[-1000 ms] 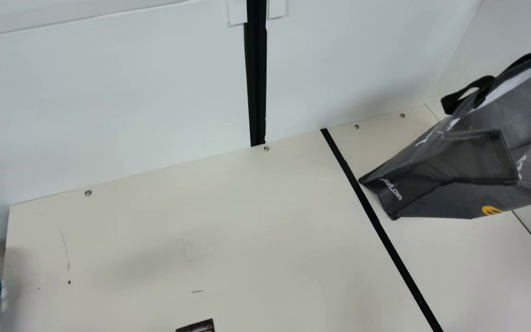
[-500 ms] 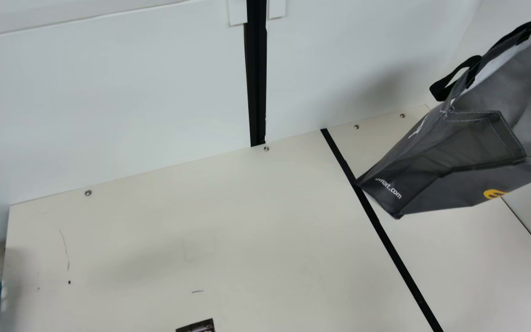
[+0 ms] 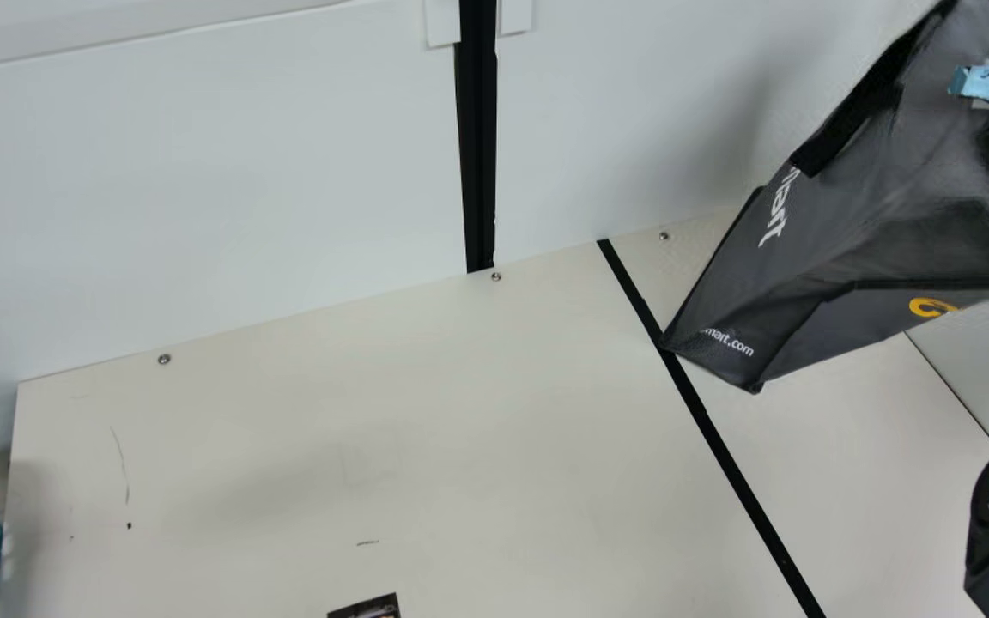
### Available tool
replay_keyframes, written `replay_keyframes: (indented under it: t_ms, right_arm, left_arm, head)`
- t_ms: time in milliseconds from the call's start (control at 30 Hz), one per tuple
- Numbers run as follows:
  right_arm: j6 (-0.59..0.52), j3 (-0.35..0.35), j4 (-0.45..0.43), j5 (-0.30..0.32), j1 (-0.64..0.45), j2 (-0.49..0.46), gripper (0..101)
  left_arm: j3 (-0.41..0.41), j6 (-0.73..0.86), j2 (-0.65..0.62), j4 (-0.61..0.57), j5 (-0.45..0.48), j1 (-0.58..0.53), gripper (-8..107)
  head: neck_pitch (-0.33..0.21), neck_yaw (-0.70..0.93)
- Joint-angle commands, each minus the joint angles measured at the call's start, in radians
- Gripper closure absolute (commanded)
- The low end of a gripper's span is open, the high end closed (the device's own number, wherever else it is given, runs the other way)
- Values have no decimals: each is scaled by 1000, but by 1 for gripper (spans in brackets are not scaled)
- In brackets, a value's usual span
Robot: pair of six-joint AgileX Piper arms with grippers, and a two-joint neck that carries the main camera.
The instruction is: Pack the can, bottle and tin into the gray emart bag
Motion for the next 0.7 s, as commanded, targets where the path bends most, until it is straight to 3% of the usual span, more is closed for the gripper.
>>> replay_keyframes:
  t_ms: [0,300,567,667]
  right_arm:
    - [8,-45,-7,22,5,15,68]
    - [21,-159,5,52,28,51,38]
    - [9,-211,32,66,52,47,11]
    - [2,-220,42,69,66,40,10]
  left_arm:
    - [0,0,0,0,0,0,9]
    - [0,0,0,0,0,0,9]
    - [0,0,0,0,0,0,9]
    - [0,0,0,0,0,0,9]
  head:
    - [-23,-1]
    - [-23,-1]
    - [-23,-1]
    - [-23,-1]
